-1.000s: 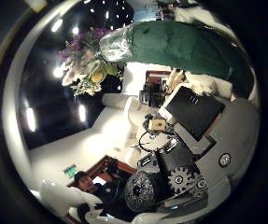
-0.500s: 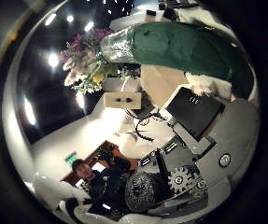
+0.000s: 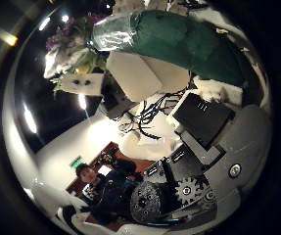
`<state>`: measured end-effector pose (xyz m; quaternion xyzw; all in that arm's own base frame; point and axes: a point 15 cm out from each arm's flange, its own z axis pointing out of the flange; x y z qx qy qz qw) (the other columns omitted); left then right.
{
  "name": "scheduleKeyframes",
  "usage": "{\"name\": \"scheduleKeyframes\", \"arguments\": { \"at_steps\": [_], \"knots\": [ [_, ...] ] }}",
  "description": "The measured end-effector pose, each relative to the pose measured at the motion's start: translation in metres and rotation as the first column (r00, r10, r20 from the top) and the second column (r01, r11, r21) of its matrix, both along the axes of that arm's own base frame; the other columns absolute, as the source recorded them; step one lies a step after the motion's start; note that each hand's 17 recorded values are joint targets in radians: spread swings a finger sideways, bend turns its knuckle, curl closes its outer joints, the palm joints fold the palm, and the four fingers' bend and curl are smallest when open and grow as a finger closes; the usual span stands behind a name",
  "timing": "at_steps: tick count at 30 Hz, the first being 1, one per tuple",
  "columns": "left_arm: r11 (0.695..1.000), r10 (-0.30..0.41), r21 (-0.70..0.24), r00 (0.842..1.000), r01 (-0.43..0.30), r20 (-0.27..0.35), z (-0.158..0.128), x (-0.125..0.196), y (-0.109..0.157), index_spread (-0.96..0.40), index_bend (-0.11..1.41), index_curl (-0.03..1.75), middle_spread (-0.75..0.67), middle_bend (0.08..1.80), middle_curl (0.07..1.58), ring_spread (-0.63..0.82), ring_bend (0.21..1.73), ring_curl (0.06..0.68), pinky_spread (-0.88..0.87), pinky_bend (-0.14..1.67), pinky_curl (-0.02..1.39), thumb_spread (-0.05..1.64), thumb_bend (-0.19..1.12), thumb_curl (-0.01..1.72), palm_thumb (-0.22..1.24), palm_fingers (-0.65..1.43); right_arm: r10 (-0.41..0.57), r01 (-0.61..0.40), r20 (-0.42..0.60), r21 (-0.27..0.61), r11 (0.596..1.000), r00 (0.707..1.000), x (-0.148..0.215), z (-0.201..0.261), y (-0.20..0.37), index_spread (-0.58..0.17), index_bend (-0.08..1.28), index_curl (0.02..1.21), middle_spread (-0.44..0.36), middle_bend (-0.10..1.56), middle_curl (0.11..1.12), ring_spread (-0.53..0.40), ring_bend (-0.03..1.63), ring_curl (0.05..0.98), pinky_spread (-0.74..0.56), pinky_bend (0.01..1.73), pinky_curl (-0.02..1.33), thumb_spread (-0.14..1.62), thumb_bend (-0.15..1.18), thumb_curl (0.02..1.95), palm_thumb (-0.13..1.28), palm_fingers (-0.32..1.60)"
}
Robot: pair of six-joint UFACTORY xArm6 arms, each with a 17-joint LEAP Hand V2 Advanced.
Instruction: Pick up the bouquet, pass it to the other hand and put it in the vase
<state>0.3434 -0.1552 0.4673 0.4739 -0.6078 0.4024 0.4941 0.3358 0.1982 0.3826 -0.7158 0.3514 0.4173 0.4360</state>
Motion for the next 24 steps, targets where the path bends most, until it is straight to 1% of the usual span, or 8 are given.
{"name": "scheduleKeyframes", "arguments": {
  "at_steps": [5, 7, 13, 15, 16, 20, 22, 24],
  "knots": [
    [0.999, 0.016, -0.05, 1.0, -0.016, -0.004, 0.005, 0.004, -0.002, -0.03, 0.18, 0.06, -0.39, 0.87, 0.76, -0.45, 1.3, 0.45, -0.58, 1.01, 0.53, 0.88, 0.04, 0.39, 0.76, 1.01, -0.032, 0.032, 0.007, -0.011, 0.999, 0.999, 0.008, -0.003, -0.001, -0.22, 1.12, 0.86, -0.123, 1.34, 0.73, -0.181, 1.42, 0.62, -0.24, 1.05, 1.14, 0.22, -0.02, 0.94, 1.19, 1.12],
    [0.996, 0.037, -0.084, 0.999, -0.036, 0.009, 0.012, 0.007, 0.0, -0.15, 0.26, 0.02, -0.46, 0.84, 0.85, -0.45, 1.34, 0.496, -0.62, 1.13, 0.58, 0.82, 0.06, 0.45, 0.94, 1.09, -0.063, 0.063, 0.018, -0.02, 0.998, 0.998, 0.017, -0.005, -0.003, -0.222, 1.12, 0.87, -0.124, 1.34, 0.73, -0.18, 1.42, 0.621, -0.24, 1.05, 1.14, 0.26, -0.03, 0.94, 1.17, 1.13],
    [0.989, 0.111, -0.103, 0.99, -0.102, 0.086, 0.022, 0.016, 0.007, -0.35, 0.54, -0.01, -0.55, 0.88, 1.0, -0.44, 1.36, 0.533, -0.61, 1.15, 0.6, 0.58, 0.02, 0.59, 1.12, 1.09, -0.109, 0.108, -0.049, -0.026, 0.994, 0.993, 0.012, -0.031, -0.007, -0.227, 1.01, 0.84, -0.138, 1.27, 0.71, -0.196, 1.36, 0.602, -0.27, 1.08, 1.08, 0.61, -0.05, 0.84, 1.0, 1.09],
    [0.989, 0.121, -0.101, 0.986, -0.11, 0.113, 0.025, 0.016, 0.007, -0.39, 0.59, -0.01, -0.56, 0.89, 1.02, -0.43, 1.37, 0.541, -0.61, 1.14, 0.6, 0.53, 0.0, 0.62, 1.13, 1.08, -0.135, 0.134, -0.073, -0.021, 0.991, 0.988, 0.013, -0.036, -0.013, -0.25, 0.82, 0.81, -0.159, 1.17, 0.69, -0.217, 1.33, 0.594, -0.32, 1.1, 1.02, 0.69, -0.05, 0.77, 0.92, 0.9],
    [0.989, 0.125, -0.1, 0.983, -0.112, 0.132, 0.027, 0.016, 0.007, -0.43, 0.65, -0.01, -0.57, 0.9, 1.05, -0.43, 1.37, 0.55, -0.61, 1.14, 0.6, 0.47, -0.01, 0.65, 1.15, 1.07, -0.148, 0.147, -0.079, -0.017, 0.989, 0.986, 0.015, -0.037, -0.016, -0.264, 0.6, 0.78, -0.163, 1.06, 0.66, -0.245, 1.34, 0.595, -0.39, 1.11, 0.98, 0.72, -0.04, 0.74, 0.91, 0.6],
    [0.989, 0.132, -0.087, 0.974, -0.118, 0.185, 0.033, 0.016, 0.007, -0.54, 0.76, -0.01, -0.59, 0.92, 1.1, -0.43, 1.38, 0.568, -0.6, 1.13, 0.61, 0.34, -0.01, 0.72, 1.18, 1.05, -0.193, 0.194, -0.103, 0.002, 0.981, 0.976, 0.024, -0.038, -0.032, -0.281, 0.36, 0.67, -0.154, 0.89, 0.61, -0.247, 1.26, 0.55, -0.48, 1.08, 0.89, 0.84, -0.02, 0.69, 0.91, 0.34],
    [0.989, 0.135, -0.083, 0.969, -0.12, 0.207, 0.036, 0.016, 0.007, -0.57, 0.79, -0.01, -0.59, 0.93, 1.12, -0.42, 1.39, 0.577, -0.6, 1.13, 0.62, 0.3, -0.02, 0.74, 1.18, 1.04, -0.198, 0.2, -0.11, 0.004, 0.98, 0.974, 0.026, -0.04, -0.034, -0.296, 0.35, 0.61, -0.12, 0.68, 0.52, -0.147, 1.05, 0.485, -0.3, 0.85, 0.84, 0.9, -0.03, 0.65, 0.88, -0.08],
    [0.988, 0.147, -0.08, 0.96, -0.131, 0.237, 0.042, 0.017, 0.01, -0.61, 0.82, -0.02, -0.6, 0.93, 1.13, -0.42, 1.4, 0.586, -0.6, 1.13, 0.62, 0.27, -0.02, 0.77, 1.18, 1.03, -0.2, 0.202, -0.114, 0.005, 0.979, 0.973, 0.027, -0.041, -0.034, -0.31, 0.32, 0.55, -0.086, 0.57, 0.46, -0.07, 0.91, 0.409, -0.15, 0.76, 0.77, 0.92, -0.03, 0.63, 0.87, -0.13]
  ]
}}
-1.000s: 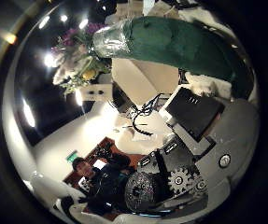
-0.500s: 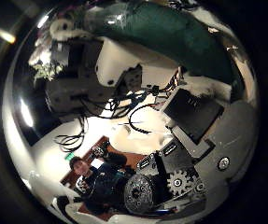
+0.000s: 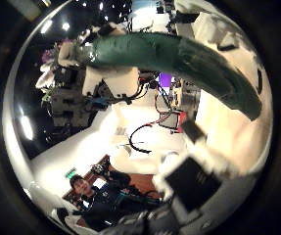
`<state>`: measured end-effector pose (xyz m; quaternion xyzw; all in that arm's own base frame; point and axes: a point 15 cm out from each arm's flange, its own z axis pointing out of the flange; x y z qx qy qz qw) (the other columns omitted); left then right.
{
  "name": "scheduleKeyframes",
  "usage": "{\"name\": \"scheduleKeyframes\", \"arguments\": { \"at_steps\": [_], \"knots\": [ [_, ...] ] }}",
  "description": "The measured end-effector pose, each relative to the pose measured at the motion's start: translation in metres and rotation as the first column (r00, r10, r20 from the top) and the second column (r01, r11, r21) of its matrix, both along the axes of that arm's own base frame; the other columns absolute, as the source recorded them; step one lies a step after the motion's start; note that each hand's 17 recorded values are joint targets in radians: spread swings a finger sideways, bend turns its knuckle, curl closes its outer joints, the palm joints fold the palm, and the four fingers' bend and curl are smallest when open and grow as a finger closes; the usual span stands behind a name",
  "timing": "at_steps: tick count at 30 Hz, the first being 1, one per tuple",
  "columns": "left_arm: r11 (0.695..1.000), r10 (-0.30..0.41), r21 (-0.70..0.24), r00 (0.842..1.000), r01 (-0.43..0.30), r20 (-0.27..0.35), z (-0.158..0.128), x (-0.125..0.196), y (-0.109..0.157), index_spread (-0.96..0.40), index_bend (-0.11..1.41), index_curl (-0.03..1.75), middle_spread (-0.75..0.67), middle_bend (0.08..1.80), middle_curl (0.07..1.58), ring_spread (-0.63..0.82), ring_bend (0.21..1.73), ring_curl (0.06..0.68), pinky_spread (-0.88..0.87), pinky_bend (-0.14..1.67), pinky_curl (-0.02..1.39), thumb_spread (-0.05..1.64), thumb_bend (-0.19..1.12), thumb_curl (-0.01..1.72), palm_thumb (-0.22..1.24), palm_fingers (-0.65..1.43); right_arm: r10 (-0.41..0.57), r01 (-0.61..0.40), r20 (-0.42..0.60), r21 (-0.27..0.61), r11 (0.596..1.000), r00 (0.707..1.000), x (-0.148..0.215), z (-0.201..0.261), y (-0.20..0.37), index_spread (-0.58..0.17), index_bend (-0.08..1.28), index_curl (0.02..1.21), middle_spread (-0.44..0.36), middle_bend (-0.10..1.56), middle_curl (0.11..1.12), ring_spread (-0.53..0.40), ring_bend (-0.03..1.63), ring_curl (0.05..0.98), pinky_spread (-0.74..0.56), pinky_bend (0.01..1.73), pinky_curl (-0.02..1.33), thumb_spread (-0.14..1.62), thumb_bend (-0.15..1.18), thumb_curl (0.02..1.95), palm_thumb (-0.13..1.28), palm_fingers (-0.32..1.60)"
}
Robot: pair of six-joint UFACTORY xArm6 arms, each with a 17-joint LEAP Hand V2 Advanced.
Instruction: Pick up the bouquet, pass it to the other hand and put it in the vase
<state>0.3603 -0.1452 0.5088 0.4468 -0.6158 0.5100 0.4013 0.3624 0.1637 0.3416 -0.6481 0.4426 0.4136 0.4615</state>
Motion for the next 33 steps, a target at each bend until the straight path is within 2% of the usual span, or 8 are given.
{"name": "scheduleKeyframes", "arguments": {
  "at_steps": [1, 2, 4, 6, 11, 15, 24, 33],
  "knots": [
    [1.0, 0.011, 0.006, 1.0, -0.011, 0.018, 0.005, 0.001, 0.002, -0.63, 0.84, -0.02, -0.6, 0.94, 1.14, -0.42, 1.4, 0.589, -0.6, 1.13, 0.63, 0.25, -0.02, 0.78, 1.18, 1.03, 0.0, 0.0, 0.001, 0.0, 1.0, 1.0, 0.0, 0.0, 0.0, -0.311, 0.31, 0.53, -0.066, 0.53, 0.44, -0.035, 0.85, 0.382, -0.07, 0.72, 0.75, 0.93, -0.03, 0.62, 0.87, -0.12],
    [1.0, 0.021, 0.011, 0.999, -0.021, 0.032, 0.009, 0.002, 0.004, -0.64, 0.84, -0.02, -0.6, 0.94, 1.14, -0.42, 1.4, 0.591, -0.6, 1.13, 0.63, 0.24, -0.02, 0.79, 1.19, 1.03, -0.002, 0.002, 0.001, 0.0, 1.0, 1.0, 0.0, 0.0, -0.001, -0.322, 0.25, 0.49, -0.011, 0.43, 0.4, 0.049, 0.73, 0.326, 0.09, 0.64, 0.68, 0.95, -0.03, 0.6, 0.86, -0.16],
    [0.999, 0.036, 0.016, 0.998, -0.037, 0.052, 0.015, 0.003, 0.007, -0.66, 0.86, -0.02, -0.61, 0.95, 1.15, -0.42, 1.41, 0.596, -0.6, 1.13, 0.64, 0.23, -0.02, 0.8, 1.19, 1.02, -0.001, 0.001, 0.001, 0.0, 1.0, 1.0, 0.0, 0.0, -0.001, -0.341, 0.16, 0.43, 0.035, 0.31, 0.35, 0.117, 0.58, 0.272, 0.25, 0.54, 0.59, 0.96, -0.03, 0.57, 0.84, -0.12],
    [0.998, 0.052, 0.022, 0.996, -0.054, 0.072, 0.023, 0.004, 0.012, -0.69, 0.87, -0.02, -0.61, 0.95, 1.16, -0.42, 1.42, 0.6, -0.6, 1.14, 0.65, 0.22, -0.02, 0.82, 1.18, 1.02, -0.008, 0.008, 0.0, 0.004, 1.0, 1.0, 0.002, 0.0, -0.002, -0.352, 0.14, 0.38, 0.049, 0.27, 0.33, 0.145, 0.51, 0.248, 0.31, 0.49, 0.54, 0.96, -0.03, 0.56, 0.83, -0.1],
    [0.995, 0.094, 0.029, 0.988, -0.098, 0.121, 0.046, 0.007, 0.026, -0.74, 0.9, -0.02, -0.61, 0.96, 1.17, -0.41, 1.42, 0.604, -0.59, 1.14, 0.66, 0.2, -0.02, 0.85, 1.18, 1.01, -0.031, 0.031, -0.012, 0.032, 0.999, 0.999, 0.009, 0.001, -0.003, -0.374, 0.12, 0.28, 0.081, 0.19, 0.32, 0.178, 0.42, 0.225, 0.34, 0.43, 0.45, 0.97, -0.03, 0.52, 0.81, -0.08],
    [0.986, 0.16, 0.017, 0.975, -0.165, 0.151, 0.057, 0.01, 0.05, -0.77, 0.91, -0.02, -0.61, 0.96, 1.18, -0.41, 1.43, 0.608, -0.59, 1.13, 0.67, 0.19, -0.02, 0.87, 1.18, 1.01, -0.04, 0.04, -0.01, 0.058, 0.997, 0.999, 0.013, 0.003, -0.001, -0.377, 0.13, 0.24, 0.088, 0.18, 0.31, 0.185, 0.38, 0.223, 0.34, 0.41, 0.42, 0.97, -0.03, 0.5, 0.8, -0.07],
    [0.965, 0.263, -0.05, 0.933, -0.259, 0.244, 0.115, 0.002, 0.093, -0.81, 0.94, -0.02, -0.61, 0.97, 1.18, -0.41, 1.43, 0.608, -0.6, 1.12, 0.68, 0.17, -0.02, 0.89, 1.17, 1.02, -0.024, 0.024, -0.001, 0.066, 0.998, 1.0, 0.01, 0.003, 0.003, -0.377, 0.14, 0.21, 0.089, 0.18, 0.28, 0.186, 0.35, 0.232, 0.33, 0.41, 0.37, 0.97, -0.02, 0.48, 0.8, -0.05],
    [0.924, 0.372, -0.029, 0.88, -0.381, 0.297, 0.13, 0.003, 0.14, -0.82, 0.95, -0.02, -0.62, 0.97, 1.18, -0.41, 1.43, 0.607, -0.6, 1.12, 0.68, 0.16, -0.02, 0.92, 1.17, 1.02, 0.005, -0.005, 0.007, 0.067, 0.998, 1.0, 0.005, 0.002, 0.014, -0.36, 0.16, 0.22, 0.085, 0.18, 0.27, 0.179, 0.32, 0.24, 0.32, 0.4, 0.35, 0.97, -0.02, 0.48, 0.81, -0.03]
  ]
}}
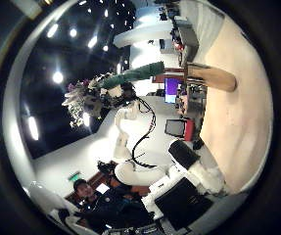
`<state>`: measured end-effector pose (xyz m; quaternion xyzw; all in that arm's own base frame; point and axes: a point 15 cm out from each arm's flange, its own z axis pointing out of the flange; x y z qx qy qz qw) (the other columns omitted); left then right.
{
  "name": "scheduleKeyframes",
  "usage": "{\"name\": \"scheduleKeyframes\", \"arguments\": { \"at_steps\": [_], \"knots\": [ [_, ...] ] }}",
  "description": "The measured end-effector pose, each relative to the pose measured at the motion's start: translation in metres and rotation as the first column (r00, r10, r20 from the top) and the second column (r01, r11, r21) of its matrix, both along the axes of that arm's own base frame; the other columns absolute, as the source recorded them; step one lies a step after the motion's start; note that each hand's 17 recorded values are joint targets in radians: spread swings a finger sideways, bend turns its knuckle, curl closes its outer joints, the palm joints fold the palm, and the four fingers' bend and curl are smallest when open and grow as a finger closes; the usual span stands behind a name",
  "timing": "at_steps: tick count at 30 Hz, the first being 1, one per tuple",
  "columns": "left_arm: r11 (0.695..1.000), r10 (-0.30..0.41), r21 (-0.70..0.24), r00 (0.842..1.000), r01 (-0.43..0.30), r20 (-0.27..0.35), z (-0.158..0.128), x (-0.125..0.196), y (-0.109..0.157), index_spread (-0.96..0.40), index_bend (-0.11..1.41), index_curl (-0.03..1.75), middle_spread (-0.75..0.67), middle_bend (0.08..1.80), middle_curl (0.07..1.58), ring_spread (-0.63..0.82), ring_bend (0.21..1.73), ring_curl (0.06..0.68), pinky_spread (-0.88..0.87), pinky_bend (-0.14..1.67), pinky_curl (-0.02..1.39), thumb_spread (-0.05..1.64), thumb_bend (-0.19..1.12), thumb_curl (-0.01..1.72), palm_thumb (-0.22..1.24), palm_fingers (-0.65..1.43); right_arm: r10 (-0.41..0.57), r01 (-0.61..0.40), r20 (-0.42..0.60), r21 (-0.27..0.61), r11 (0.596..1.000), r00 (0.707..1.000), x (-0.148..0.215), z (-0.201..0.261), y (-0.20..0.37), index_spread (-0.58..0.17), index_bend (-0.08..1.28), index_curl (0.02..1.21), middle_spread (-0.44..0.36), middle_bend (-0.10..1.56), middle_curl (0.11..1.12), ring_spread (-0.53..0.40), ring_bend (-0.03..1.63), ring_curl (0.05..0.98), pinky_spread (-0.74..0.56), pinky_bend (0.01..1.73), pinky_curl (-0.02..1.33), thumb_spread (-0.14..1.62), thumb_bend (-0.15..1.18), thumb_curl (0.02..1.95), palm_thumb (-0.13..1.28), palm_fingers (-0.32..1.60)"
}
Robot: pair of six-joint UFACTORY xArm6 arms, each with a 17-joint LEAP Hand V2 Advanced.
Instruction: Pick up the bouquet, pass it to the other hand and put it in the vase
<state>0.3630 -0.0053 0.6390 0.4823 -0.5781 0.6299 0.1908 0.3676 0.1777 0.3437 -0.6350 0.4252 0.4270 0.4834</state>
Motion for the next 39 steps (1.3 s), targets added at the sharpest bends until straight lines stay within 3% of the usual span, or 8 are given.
{"name": "scheduleKeyframes", "arguments": {
  "at_steps": [13, 22, 29, 39],
  "knots": [
    [0.996, 0.085, 0.04, 0.996, -0.084, -0.016, -0.031, 0.006, 0.042, -0.84, 0.94, -0.02, -0.62, 0.97, 1.17, -0.42, 1.43, 0.604, -0.6, 1.12, 0.69, 0.16, -0.02, 0.94, 1.17, 1.02, -0.018, 0.017, 0.037, 0.032, 0.999, 0.999, 0.005, 0.009, 0.002, -0.359, 0.16, 0.24, 0.075, 0.18, 0.27, 0.16, 0.32, 0.257, 0.29, 0.39, 0.33, 0.97, -0.02, 0.48, 0.83, -0.02],
    [0.987, 0.144, 0.069, 0.99, -0.144, -0.002, -0.044, 0.009, 0.067, -0.85, 0.94, -0.02, -0.62, 0.97, 1.17, -0.42, 1.43, 0.604, -0.6, 1.11, 0.69, 0.16, -0.02, 0.94, 1.17, 1.02, -0.042, 0.043, -0.02, 0.059, 0.997, 0.999, -0.001, -0.005, 0.002, -0.353, 0.16, 0.25, 0.075, 0.18, 0.27, 0.158, 0.32, 0.26, 0.29, 0.39, 0.33, 0.96, -0.02, 0.48, 0.85, -0.02],
    [0.98, 0.179, 0.08, 0.984, -0.18, 0.011, -0.05, 0.02, 0.079, -0.86, 0.94, -0.02, -0.63, 0.97, 1.17, -0.42, 1.43, 0.603, -0.6, 1.11, 0.69, 0.16, -0.02, 0.94, 1.17, 1.02, -0.051, 0.052, -0.021, 0.057, 0.997, 0.998, 0.001, -0.006, 0.0, -0.348, 0.16, 0.26, 0.075, 0.18, 0.27, 0.165, 0.32, 0.265, 0.29, 0.39, 0.33, 0.96, -0.02, 0.48, 0.85, -0.01],
    [0.981, 0.177, 0.081, 0.984, -0.176, -0.007, -0.066, 0.04, 0.079, -0.87, 0.94, -0.02, -0.63, 0.97, 1.17, -0.42, 1.43, 0.603, -0.6, 1.11, 0.69, 0.16, -0.02, 0.95, 1.17, 1.03, -0.054, 0.056, -0.024, 0.057, 0.997, 0.998, 0.001, -0.006, -0.001, -0.339, 0.17, 0.27, 0.075, 0.18, 0.28, 0.172, 0.32, 0.266, 0.29, 0.38, 0.32, 0.96, -0.02, 0.49, 0.85, 0.0]
  ]
}}
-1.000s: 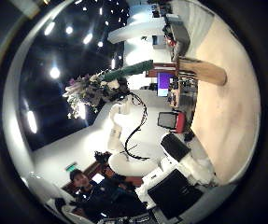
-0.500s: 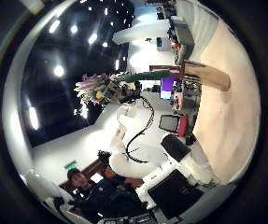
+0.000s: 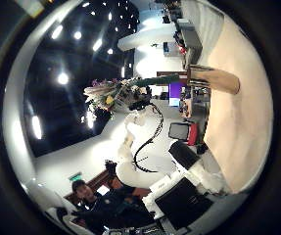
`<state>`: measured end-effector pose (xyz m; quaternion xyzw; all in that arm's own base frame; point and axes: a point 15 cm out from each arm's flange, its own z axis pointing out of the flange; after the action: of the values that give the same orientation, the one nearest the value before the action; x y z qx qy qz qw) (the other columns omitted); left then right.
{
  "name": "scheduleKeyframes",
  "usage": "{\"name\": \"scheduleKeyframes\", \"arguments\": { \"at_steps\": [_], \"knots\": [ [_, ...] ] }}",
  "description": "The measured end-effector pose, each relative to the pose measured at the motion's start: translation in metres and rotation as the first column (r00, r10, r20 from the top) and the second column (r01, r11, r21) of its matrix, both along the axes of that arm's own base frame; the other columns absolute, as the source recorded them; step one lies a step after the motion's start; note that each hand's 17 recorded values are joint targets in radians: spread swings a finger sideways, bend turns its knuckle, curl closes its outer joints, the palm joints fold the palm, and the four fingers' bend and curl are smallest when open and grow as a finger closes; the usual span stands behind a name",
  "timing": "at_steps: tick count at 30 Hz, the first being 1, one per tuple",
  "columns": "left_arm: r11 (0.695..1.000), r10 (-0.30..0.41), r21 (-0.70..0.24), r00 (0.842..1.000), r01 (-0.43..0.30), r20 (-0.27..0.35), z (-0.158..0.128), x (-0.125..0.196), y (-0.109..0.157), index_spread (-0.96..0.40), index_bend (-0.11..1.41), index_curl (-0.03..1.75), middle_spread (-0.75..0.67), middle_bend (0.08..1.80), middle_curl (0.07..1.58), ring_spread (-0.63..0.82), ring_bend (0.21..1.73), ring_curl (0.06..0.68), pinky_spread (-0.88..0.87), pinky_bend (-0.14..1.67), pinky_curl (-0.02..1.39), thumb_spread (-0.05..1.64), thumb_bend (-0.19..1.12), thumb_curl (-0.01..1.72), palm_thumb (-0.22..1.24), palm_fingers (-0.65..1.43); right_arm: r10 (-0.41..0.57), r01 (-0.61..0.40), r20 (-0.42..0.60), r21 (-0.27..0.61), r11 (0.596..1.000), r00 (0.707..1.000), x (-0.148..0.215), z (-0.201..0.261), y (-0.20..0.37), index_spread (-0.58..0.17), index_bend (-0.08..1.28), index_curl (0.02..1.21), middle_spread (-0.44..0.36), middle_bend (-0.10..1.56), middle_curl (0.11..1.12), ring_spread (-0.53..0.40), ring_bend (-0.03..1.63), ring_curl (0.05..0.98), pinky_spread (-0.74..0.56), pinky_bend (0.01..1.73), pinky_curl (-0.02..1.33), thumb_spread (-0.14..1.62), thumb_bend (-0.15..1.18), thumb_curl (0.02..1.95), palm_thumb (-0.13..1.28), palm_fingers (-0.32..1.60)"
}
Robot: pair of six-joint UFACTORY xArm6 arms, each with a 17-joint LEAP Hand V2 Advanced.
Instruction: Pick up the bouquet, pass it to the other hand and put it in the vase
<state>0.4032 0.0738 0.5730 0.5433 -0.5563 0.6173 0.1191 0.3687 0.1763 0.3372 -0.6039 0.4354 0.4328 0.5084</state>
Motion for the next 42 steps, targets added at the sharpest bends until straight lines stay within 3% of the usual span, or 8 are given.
{"name": "scheduleKeyframes", "arguments": {
  "at_steps": [15, 21, 22, 23, 27, 30, 37, 42],
  "knots": [
    [0.999, 0.018, -0.036, 0.997, -0.021, -0.08, -0.063, 0.028, 0.013, -0.85, 0.93, -0.02, -0.62, 0.97, 1.17, -0.43, 1.39, 0.596, -0.63, 1.08, 0.67, 0.19, -0.05, 0.92, 1.07, 0.98, 0.011, -0.011, 0.005, 0.002, 1.0, 1.0, -0.003, 0.003, 0.002, -0.331, 0.17, 0.28, 0.083, 0.18, 0.29, 0.173, 0.31, 0.263, 0.29, 0.35, 0.32, 0.97, -0.02, 0.49, 0.87, 0.03],
    [0.997, 0.045, -0.051, 0.993, -0.051, -0.113, -0.087, 0.039, 0.028, -0.61, 0.83, 0.0, -0.57, 0.88, 1.1, -0.47, 1.13, 0.537, -0.66, 1.02, 0.64, 0.4, -0.07, 0.82, 0.82, 0.53, 0.013, -0.013, 0.004, 0.002, 1.0, 1.0, -0.004, 0.003, 0.003, -0.326, 0.17, 0.29, 0.083, 0.18, 0.28, 0.173, 0.3, 0.263, 0.29, 0.34, 0.32, 0.97, -0.02, 0.49, 0.87, 0.04],
    [0.997, 0.05, -0.054, 0.991, -0.057, -0.124, -0.092, 0.041, 0.031, -0.33, 0.85, 0.03, -0.46, 0.67, 1.03, -0.28, 0.96, 0.501, -0.37, 0.7, 0.59, 0.62, -0.11, 0.73, 0.63, -0.11, 0.013, -0.013, 0.005, 0.002, 1.0, 1.0, -0.003, 0.003, 0.003, -0.326, 0.17, 0.29, 0.083, 0.18, 0.28, 0.173, 0.3, 0.263, 0.29, 0.34, 0.32, 0.97, -0.02, 0.49, 0.87, 0.05],
    [0.996, 0.055, -0.055, 0.989, -0.064, -0.138, -0.097, 0.043, 0.035, -0.09, 0.73, 0.04, -0.21, 0.41, 0.93, 0.0, 0.87, 0.431, -0.05, 0.59, 0.53, 0.73, -0.08, 0.65, 0.55, -0.29, 0.016, -0.016, 0.004, 0.002, 1.0, 1.0, -0.004, 0.003, 0.004, -0.326, 0.17, 0.29, 0.083, 0.18, 0.28, 0.172, 0.3, 0.263, 0.29, 0.34, 0.32, 0.97, -0.02, 0.49, 0.87, 0.05],
    [0.993, 0.103, -0.034, 0.979, -0.11, -0.176, -0.111, 0.044, 0.061, 0.17, 0.39, 0.06, 0.32, 0.12, 0.65, 0.4, 0.66, 0.288, 0.42, 0.43, 0.38, 0.82, -0.07, 0.49, 0.37, -0.26, 0.015, -0.015, 0.005, 0.002, 1.0, 1.0, -0.004, 0.003, 0.004, -0.326, 0.18, 0.3, 0.084, 0.18, 0.28, 0.172, 0.29, 0.262, 0.29, 0.33, 0.32, 0.97, -0.02, 0.5, 0.87, 0.05],
    [0.991, 0.13, -0.002, 0.97, -0.133, -0.206, -0.12, 0.042, 0.08, 0.2, 0.24, 0.1, 0.5, 0.11, 0.49, 0.53, 0.56, 0.239, 0.58, 0.36, 0.33, 0.81, -0.05, 0.42, 0.31, -0.22, 0.017, -0.017, 0.005, 0.001, 1.0, 1.0, -0.004, 0.004, 0.004, -0.325, 0.18, 0.3, 0.084, 0.18, 0.28, 0.172, 0.29, 0.263, 0.29, 0.33, 0.32, 0.97, -0.02, 0.5, 0.87, 0.06],
    [0.982, 0.163, 0.15, 0.92, -0.115, -0.357, -0.152, 0.023, 0.111, 0.17, 0.14, 0.16, 0.59, 0.13, 0.29, 0.64, 0.45, 0.199, 0.69, 0.29, 0.29, 0.78, -0.04, 0.36, 0.28, -0.18, 0.022, -0.022, 0.007, 0.0, 1.0, 1.0, -0.005, 0.005, 0.006, -0.328, 0.18, 0.31, 0.083, 0.17, 0.27, 0.163, 0.28, 0.261, 0.29, 0.31, 0.32, 0.97, -0.02, 0.5, 0.87, 0.07],
    [0.956, 0.209, 0.287, 0.837, -0.066, -0.505, -0.183, -0.005, 0.135, 0.13, 0.16, 0.19, 0.6, 0.14, 0.2, 0.68, 0.39, 0.186, 0.72, 0.26, 0.28, 0.77, -0.04, 0.35, 0.27, -0.14, 0.026, -0.026, 0.007, 0.001, 1.0, 1.0, -0.006, 0.004, 0.008, -0.328, 0.18, 0.31, 0.08, 0.17, 0.27, 0.164, 0.28, 0.261, 0.29, 0.31, 0.32, 0.97, -0.02, 0.5, 0.87, 0.08]
  ]
}}
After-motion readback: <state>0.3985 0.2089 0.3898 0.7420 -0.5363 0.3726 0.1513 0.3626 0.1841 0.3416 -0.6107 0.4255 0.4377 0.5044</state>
